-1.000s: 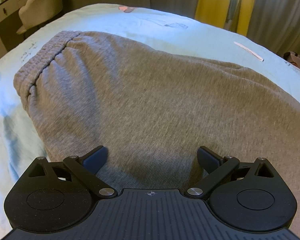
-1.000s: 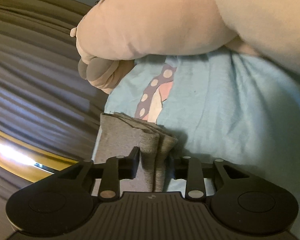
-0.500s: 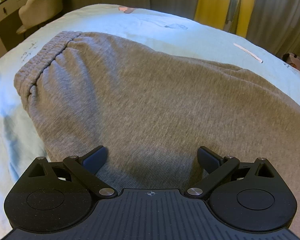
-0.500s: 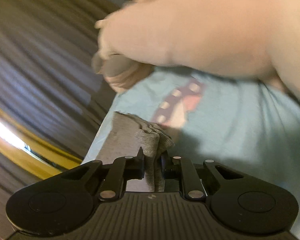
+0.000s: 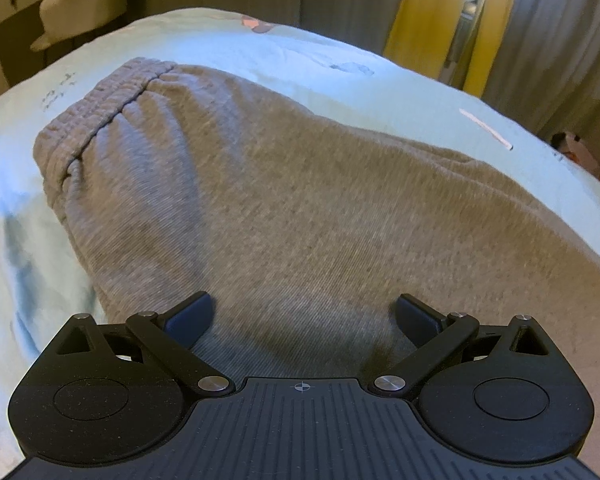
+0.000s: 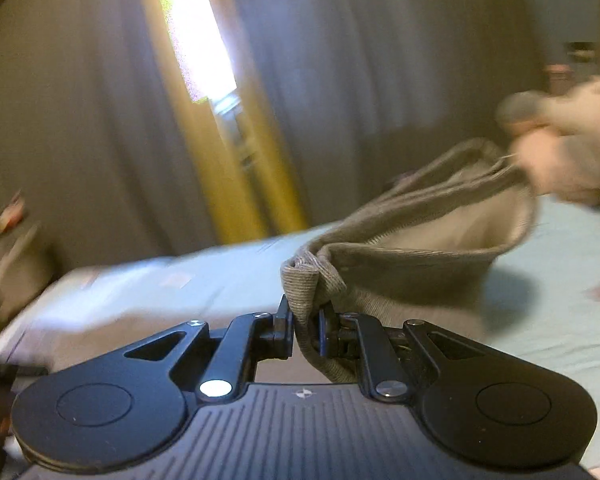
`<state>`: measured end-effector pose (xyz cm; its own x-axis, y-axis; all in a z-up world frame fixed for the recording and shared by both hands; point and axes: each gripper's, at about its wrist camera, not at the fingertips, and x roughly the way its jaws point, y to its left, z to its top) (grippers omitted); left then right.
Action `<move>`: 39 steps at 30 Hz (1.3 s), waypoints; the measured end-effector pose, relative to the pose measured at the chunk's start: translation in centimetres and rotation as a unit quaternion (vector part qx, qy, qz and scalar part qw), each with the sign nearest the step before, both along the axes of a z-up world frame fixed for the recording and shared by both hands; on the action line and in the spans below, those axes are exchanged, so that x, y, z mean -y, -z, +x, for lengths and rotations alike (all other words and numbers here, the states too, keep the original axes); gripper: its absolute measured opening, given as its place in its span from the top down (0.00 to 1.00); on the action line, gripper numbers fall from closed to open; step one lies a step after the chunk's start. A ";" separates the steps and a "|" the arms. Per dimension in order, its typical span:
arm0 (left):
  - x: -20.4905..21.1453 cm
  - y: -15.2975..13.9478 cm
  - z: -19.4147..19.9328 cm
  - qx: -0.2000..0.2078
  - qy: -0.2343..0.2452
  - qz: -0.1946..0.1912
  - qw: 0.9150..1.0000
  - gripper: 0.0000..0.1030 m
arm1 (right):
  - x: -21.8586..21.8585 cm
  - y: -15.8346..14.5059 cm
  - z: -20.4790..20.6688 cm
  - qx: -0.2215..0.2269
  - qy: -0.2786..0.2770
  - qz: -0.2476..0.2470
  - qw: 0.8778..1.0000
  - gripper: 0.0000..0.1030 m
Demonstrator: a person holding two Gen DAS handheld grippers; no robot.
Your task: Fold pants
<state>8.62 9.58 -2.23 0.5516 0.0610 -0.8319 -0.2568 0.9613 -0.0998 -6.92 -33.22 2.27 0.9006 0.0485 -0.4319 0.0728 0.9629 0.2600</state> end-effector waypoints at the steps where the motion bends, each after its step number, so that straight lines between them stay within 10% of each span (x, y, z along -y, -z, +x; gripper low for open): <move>1: -0.2 -0.1 -0.1 0.002 -0.002 -0.005 1.000 0.01 | -1.7 0.8 0.6 -0.015 -0.025 0.000 1.000 0.89; 9: -0.2 -0.5 -0.7 0.007 0.001 -0.009 1.000 0.01 | -10.4 6.0 2.3 -0.158 -0.153 -0.077 0.972 0.88; 15: -0.2 -0.5 -0.6 0.006 -0.001 -0.012 1.000 0.01 | -6.6 3.5 1.5 -0.113 -0.166 0.094 0.975 0.67; 19: -0.2 -0.4 -0.6 0.006 -0.003 -0.014 1.000 0.01 | -0.3 2.7 0.4 -0.055 -0.025 0.177 0.982 0.62; 23: 0.0 -0.7 -0.8 0.015 -0.001 -0.007 1.000 0.01 | 3.5 3.4 0.6 -0.081 0.081 0.149 0.982 0.78; 33: 1.7 -2.1 -1.8 0.056 0.040 0.014 0.998 0.01 | 1.0 5.2 7.2 -0.174 0.034 0.036 0.983 0.90; 39: 1.8 -0.9 -0.9 0.030 0.036 0.023 0.999 0.01 | -1.0 2.6 11.2 -0.045 -0.029 0.136 0.989 0.90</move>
